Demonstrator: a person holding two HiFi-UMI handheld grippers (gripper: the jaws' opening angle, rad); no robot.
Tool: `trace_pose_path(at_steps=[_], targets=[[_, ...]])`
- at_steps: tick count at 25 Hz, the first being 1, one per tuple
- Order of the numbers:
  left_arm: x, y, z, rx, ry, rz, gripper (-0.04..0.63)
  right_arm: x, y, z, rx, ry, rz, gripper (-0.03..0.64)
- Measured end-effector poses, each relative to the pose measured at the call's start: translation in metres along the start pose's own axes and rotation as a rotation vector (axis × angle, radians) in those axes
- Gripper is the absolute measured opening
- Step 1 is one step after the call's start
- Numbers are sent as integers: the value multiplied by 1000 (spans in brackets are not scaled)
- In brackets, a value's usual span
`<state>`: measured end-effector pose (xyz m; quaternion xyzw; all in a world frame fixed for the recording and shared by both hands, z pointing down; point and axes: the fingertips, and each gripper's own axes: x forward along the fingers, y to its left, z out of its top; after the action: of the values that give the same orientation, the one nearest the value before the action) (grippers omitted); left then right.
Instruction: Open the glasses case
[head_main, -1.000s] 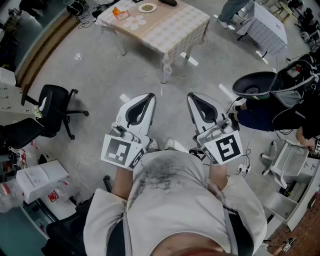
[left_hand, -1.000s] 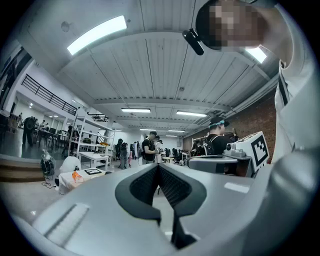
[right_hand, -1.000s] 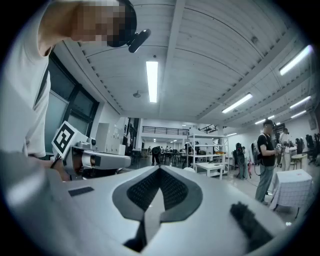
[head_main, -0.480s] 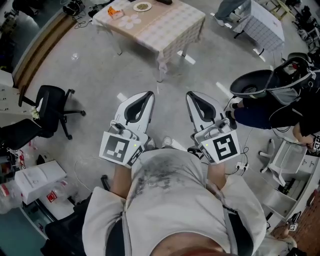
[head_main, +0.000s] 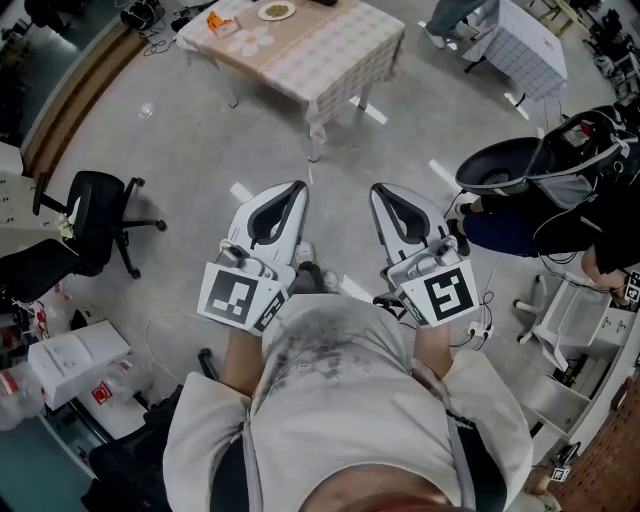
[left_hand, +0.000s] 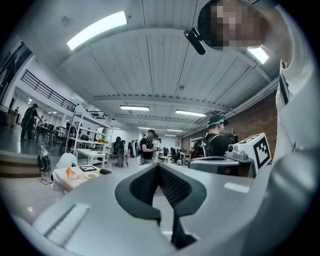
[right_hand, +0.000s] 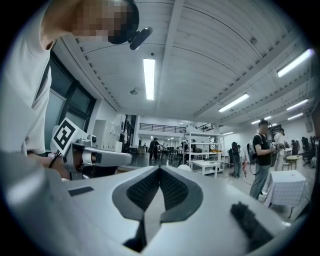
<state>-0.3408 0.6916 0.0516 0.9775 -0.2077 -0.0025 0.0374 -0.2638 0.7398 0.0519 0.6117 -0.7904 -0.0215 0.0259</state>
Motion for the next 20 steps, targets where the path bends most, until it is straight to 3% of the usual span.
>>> trace_pose_path(at_steps=[20], targets=[[113,109,1,-8,9,-85,6,121,-83,-15,1,55,-85,15]])
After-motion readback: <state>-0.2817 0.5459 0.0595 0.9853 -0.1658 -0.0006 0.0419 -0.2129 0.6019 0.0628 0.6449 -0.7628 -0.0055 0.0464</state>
